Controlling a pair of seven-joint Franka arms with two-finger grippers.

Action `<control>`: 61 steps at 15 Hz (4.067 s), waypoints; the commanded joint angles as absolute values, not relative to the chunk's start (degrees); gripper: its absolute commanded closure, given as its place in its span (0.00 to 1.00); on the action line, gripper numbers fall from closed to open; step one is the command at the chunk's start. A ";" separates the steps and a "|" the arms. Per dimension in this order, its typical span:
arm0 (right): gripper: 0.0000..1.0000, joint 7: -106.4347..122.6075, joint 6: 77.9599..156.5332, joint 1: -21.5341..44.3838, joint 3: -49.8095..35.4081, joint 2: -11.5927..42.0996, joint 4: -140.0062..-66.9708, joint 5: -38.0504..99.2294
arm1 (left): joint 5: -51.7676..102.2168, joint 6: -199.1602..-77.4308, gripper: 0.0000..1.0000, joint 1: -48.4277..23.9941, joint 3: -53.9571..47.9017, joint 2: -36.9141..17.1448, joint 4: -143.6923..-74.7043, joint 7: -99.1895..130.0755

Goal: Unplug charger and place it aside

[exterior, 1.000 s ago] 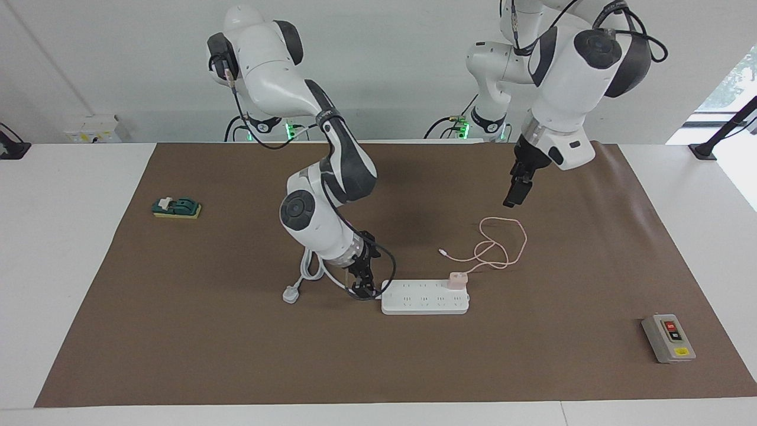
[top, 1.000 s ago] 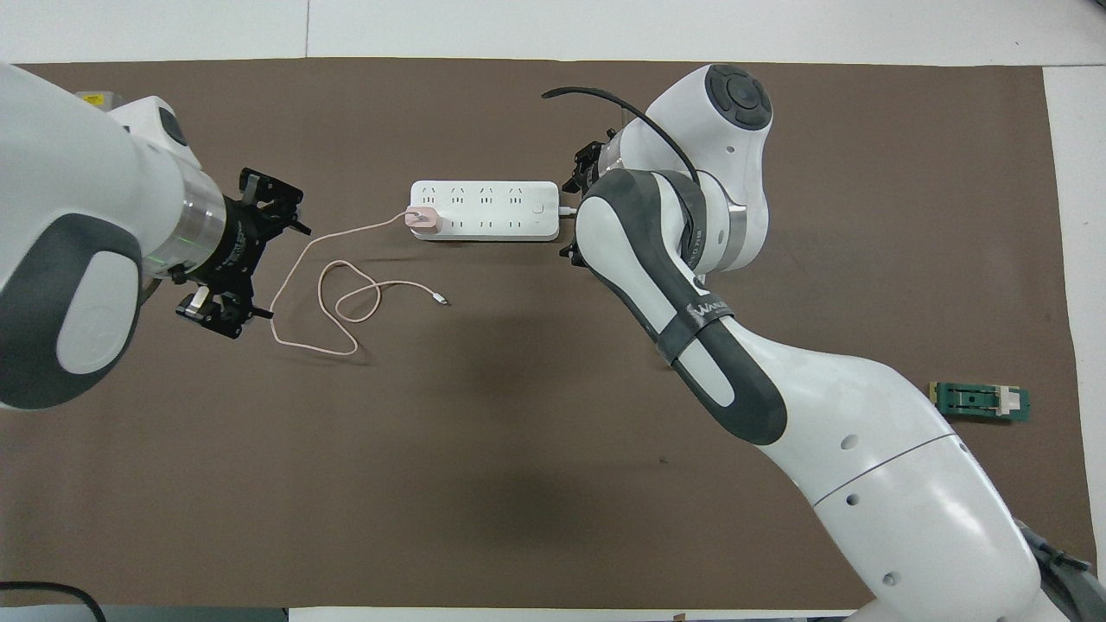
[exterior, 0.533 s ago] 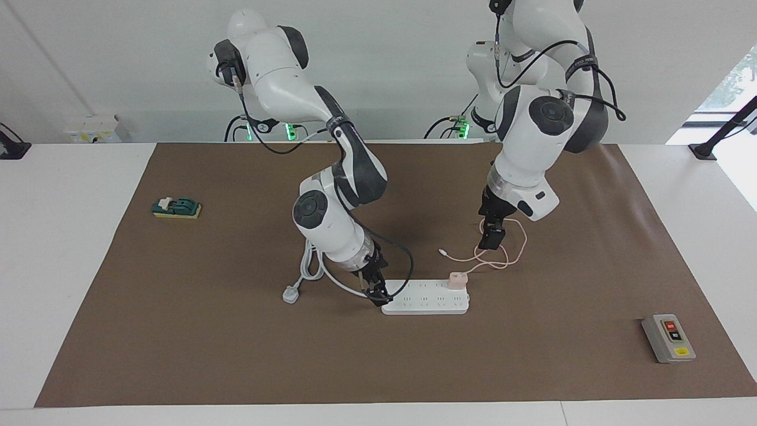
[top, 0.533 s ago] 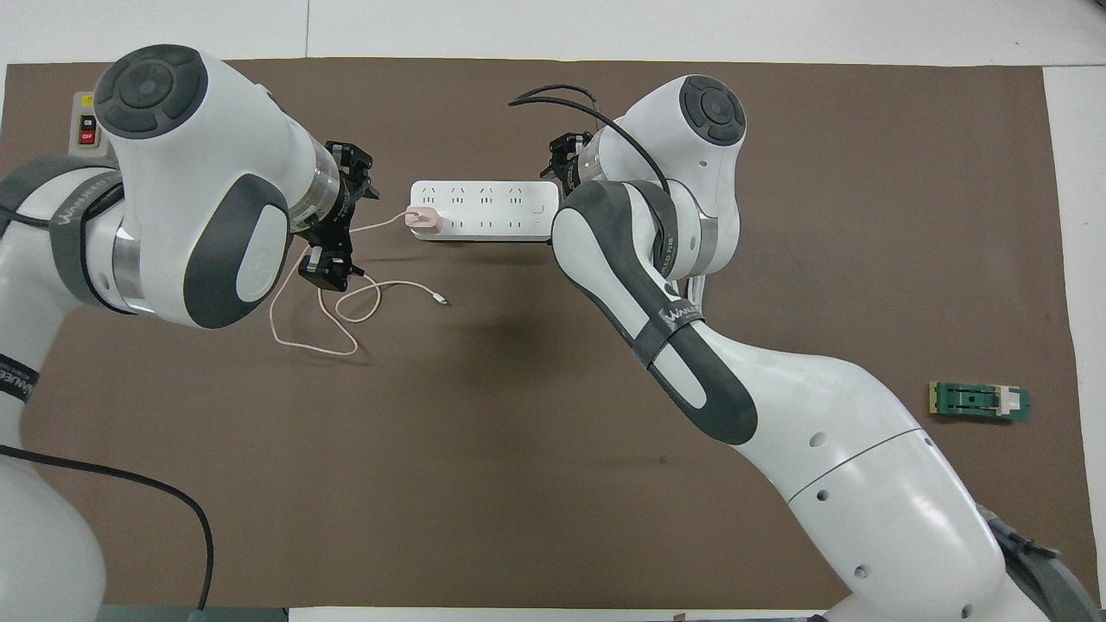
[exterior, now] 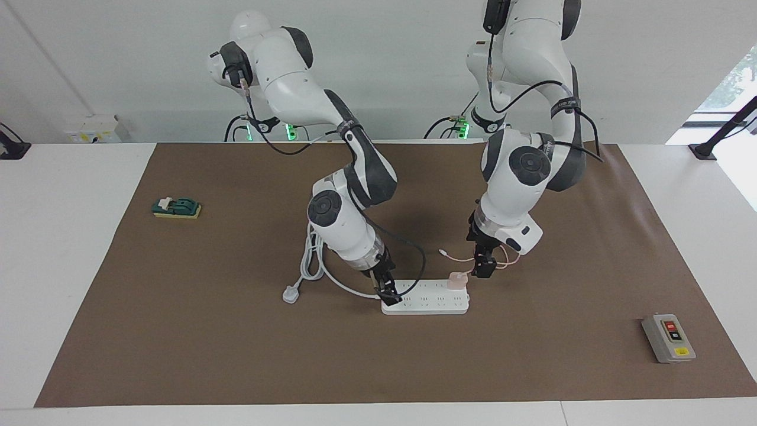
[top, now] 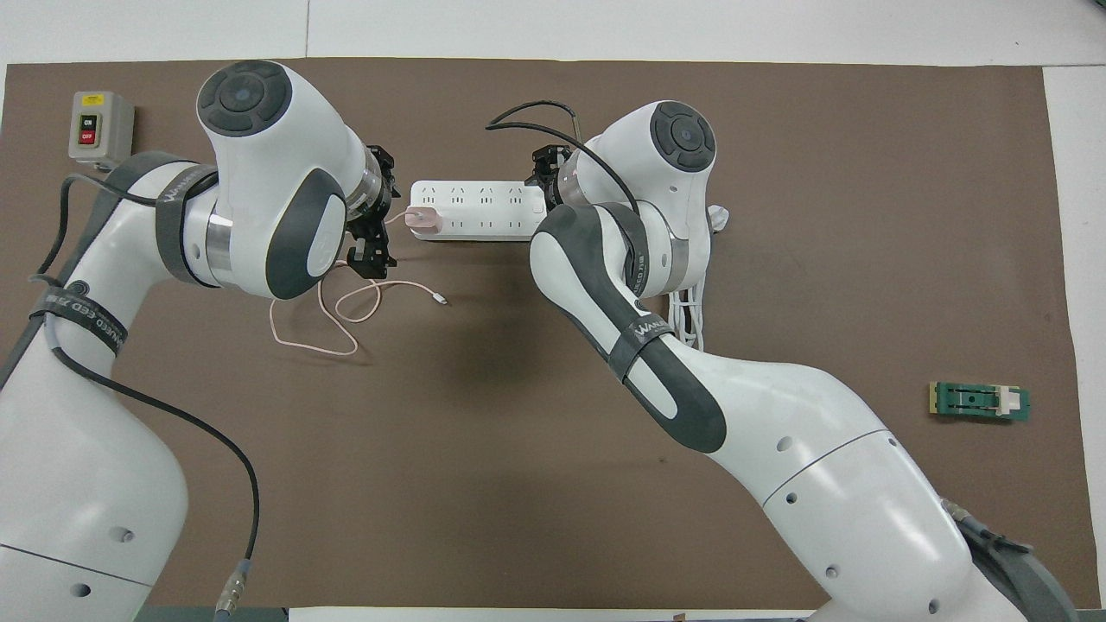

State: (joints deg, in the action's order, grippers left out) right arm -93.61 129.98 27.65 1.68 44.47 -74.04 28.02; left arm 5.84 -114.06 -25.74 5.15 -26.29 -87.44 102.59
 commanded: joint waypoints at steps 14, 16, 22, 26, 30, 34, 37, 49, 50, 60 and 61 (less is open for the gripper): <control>0.00 -89.12 134.91 26.98 1.76 45.96 -76.38 28.92 | 2.64 -118.03 0.00 -29.36 6.50 -30.76 -86.22 105.12; 0.00 -89.12 134.91 26.98 1.76 46.32 -76.20 28.83 | 2.55 -118.21 0.00 -29.36 6.68 -30.76 -86.40 105.21; 0.00 -88.95 134.91 26.63 1.67 47.63 -74.89 29.97 | 1.41 -121.02 0.00 -29.62 6.59 -30.76 -88.06 105.91; 0.00 -88.77 135.17 26.63 1.67 48.51 -73.21 29.97 | 1.32 -123.04 0.01 -29.62 6.68 -30.76 -88.94 106.44; 0.00 -88.86 135.44 25.32 1.67 49.39 -71.55 30.15 | 0.44 -123.57 0.12 -29.62 6.59 -30.76 -89.65 106.44; 0.66 -88.86 135.44 25.40 1.67 49.48 -71.46 30.50 | -0.44 -123.84 0.82 -30.41 6.59 -30.59 -90.70 106.17; 1.00 -88.86 135.62 25.40 1.23 49.48 -71.46 32.95 | -0.44 -124.45 1.00 -30.41 6.42 -30.24 -90.88 105.73; 1.00 -88.68 135.62 25.40 1.23 49.48 -71.63 32.70 | -0.44 -124.54 1.00 -30.32 6.42 -30.32 -90.53 105.56; 1.00 -88.68 135.62 25.40 1.23 49.48 -71.63 32.70 | -0.44 -123.93 1.00 -30.06 6.42 -30.32 -90.18 105.38; 1.00 -87.81 135.70 25.58 1.32 49.48 -71.81 32.52 | 1.41 -108.10 1.00 -28.56 6.06 -27.87 -81.91 99.51; 1.00 -87.54 135.62 25.49 1.32 49.40 -71.81 32.43 | 1.49 -107.93 1.00 -28.65 6.15 -27.17 -82.35 96.71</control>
